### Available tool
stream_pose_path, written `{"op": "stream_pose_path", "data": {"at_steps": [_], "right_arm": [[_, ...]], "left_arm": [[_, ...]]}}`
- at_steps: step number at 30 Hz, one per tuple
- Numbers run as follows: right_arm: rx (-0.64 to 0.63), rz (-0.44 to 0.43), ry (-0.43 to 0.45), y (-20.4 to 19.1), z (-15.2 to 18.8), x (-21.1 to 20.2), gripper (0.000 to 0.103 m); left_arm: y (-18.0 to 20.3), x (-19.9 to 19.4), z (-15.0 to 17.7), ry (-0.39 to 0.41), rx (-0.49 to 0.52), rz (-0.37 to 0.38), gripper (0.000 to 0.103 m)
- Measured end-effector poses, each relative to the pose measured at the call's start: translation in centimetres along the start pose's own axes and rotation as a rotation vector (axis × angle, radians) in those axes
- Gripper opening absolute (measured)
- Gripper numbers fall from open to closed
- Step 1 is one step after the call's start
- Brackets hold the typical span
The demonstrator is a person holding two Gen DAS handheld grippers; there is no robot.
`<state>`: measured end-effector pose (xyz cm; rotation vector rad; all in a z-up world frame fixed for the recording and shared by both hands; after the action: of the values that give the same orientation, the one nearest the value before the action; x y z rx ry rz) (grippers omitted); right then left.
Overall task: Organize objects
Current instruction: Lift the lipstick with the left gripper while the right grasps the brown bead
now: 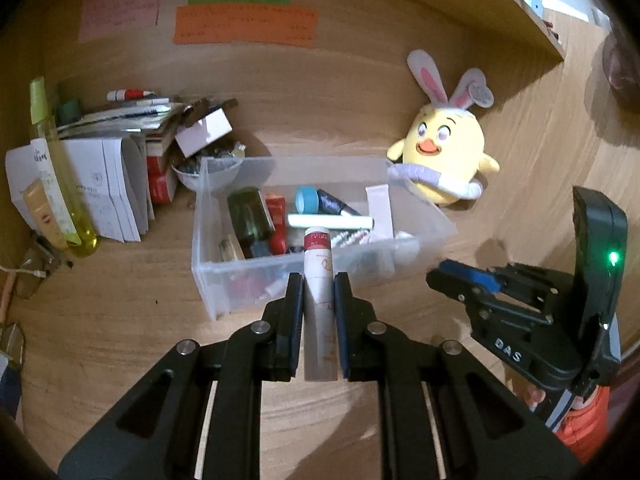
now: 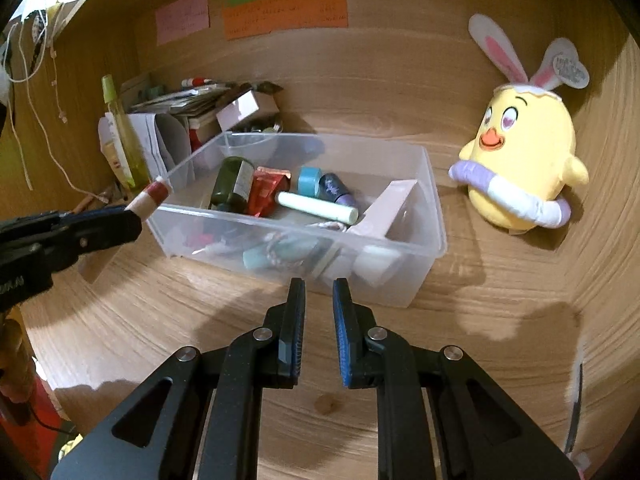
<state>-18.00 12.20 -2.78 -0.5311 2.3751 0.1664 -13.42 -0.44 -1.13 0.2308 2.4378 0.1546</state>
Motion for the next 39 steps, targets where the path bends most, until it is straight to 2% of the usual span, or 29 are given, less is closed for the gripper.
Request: {"op": "stream_pose_path", "data": {"at_steps": [4,9,14,19,22,25,32,37,39], "right_arm": [[-0.002,0.012,-0.032,0.4,1.1,-0.3,0.013],[0.030,0.000,-0.105,1.4,3.8,0.0,0.026],[0.046,-0.019,-0.156,1.6,5.7,0.9,0.026],[0.025,-0.020,-0.167,0.7,6.5,1.6,0.026],[0.012,-0.018,-0.164,0.3,6.6,1.6,0.024],[0.016,-0.013,-0.159,0.3,6.7,1.6,0.013],[0.036,-0.027,-0.135,0.6,5.5,1.3,0.012],[0.032,-0.038,-0.077,0.7,2.9,0.5,0.012],[0.027,-0.042,-0.054,0.7,1.7,0.3,0.012]], "left_arm": [[-0.4,0.5,-0.6,-0.002,-0.018,0.008,0.014],[-1.0,1.8,-1.0,-0.025,-0.045,0.020,0.014],[-1.5,2.9,-1.7,-0.029,-0.056,0.009,0.014],[-2.1,4.3,-2.2,-0.049,-0.058,-0.001,0.014],[-2.3,5.0,-2.2,-0.063,-0.063,0.005,0.014],[-2.4,5.6,-2.3,-0.076,-0.066,0.013,0.014],[-2.7,5.4,-3.4,-0.075,-0.100,0.063,0.014],[-2.7,4.3,-4.7,-0.053,-0.109,0.087,0.014],[-2.6,3.8,-5.2,-0.037,-0.096,0.071,0.014]]}}
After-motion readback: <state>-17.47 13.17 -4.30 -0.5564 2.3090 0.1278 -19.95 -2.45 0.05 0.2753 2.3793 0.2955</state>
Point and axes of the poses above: each gripper's, at about its wrist camera, not at the fingertips, and x roughly the way its jaws point, y to its right, z to its underside, the point moved 6 cm from there along x, roughly the way its jaws point
